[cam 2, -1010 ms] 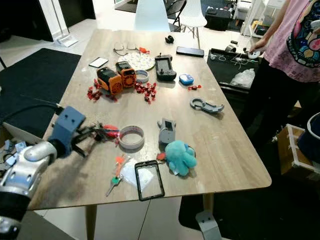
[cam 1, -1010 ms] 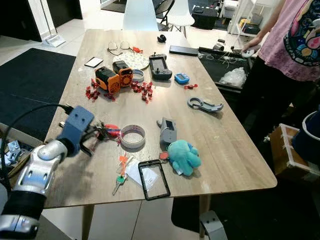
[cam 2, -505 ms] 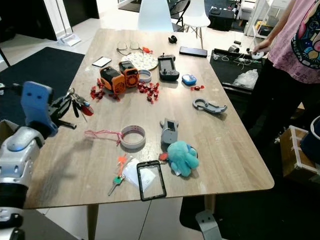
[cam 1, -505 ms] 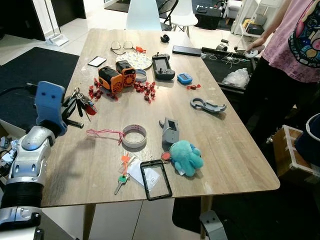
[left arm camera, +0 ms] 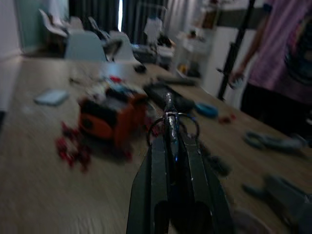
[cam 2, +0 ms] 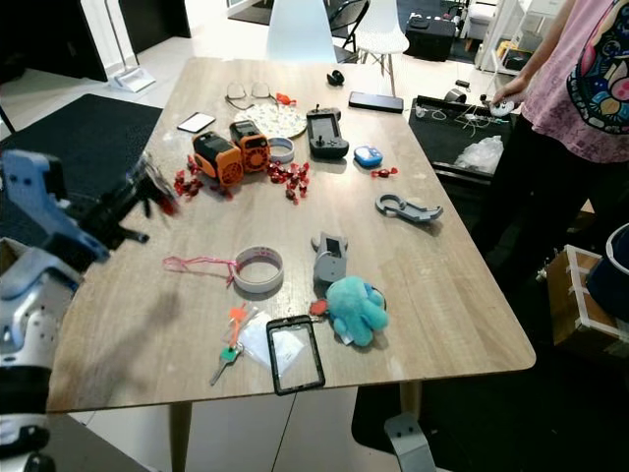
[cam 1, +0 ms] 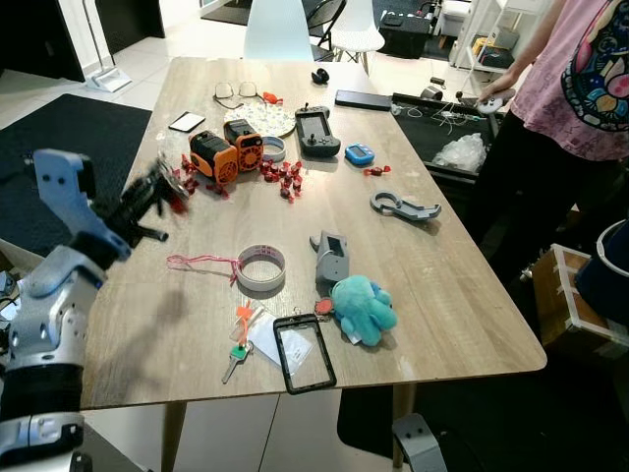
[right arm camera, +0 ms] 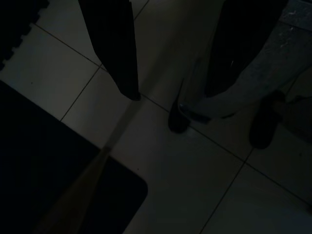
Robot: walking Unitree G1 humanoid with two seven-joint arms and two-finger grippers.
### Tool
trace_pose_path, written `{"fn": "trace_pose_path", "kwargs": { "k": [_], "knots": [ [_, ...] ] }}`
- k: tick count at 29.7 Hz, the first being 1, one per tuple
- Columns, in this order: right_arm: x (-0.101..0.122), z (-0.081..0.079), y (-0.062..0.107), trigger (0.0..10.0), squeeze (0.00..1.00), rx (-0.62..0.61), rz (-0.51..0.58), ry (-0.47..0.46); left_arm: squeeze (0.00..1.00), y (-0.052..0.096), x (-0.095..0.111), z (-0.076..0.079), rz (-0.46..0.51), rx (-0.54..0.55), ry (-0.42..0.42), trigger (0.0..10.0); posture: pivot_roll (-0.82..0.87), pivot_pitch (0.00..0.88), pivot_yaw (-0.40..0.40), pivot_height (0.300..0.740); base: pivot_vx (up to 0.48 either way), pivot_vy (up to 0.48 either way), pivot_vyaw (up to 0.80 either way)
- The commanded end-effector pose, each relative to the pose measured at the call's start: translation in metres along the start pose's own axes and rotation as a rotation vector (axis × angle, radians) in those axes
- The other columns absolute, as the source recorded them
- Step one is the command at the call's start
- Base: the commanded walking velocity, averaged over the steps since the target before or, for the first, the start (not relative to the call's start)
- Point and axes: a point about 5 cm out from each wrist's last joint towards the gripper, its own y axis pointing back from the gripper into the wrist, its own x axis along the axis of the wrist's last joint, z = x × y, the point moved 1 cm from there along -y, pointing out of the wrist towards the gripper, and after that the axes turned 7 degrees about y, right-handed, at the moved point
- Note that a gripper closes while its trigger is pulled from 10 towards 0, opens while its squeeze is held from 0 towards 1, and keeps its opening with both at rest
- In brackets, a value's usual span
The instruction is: Hang keys on a hook
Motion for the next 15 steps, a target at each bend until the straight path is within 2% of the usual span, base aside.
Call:
{"fn": "trace_pose_path", "kwargs": {
  "k": [1, 15],
  "knots": [
    [-0.0063, -0.0008, 0.0013, 10.0, 0.00, -0.003, -0.021, -0.013, 0.00, -0.0012, 0.0016, 0.0071, 0.016, -0.044, 0.012, 0.0, 0.06, 0.091, -0.070, 0.740, 0.000, 0.000, 0.00],
    [-0.0055, 0.0011, 0.0013, 10.0, 0.00, -0.004, -0.021, -0.007, 0.00, 0.0045, -0.0015, 0.0069, -0.017, -0.080, 0.038, 0.0, 0.05, 0.088, -0.076, 0.740, 0.000, 0.000, 0.00]
  ]
}}
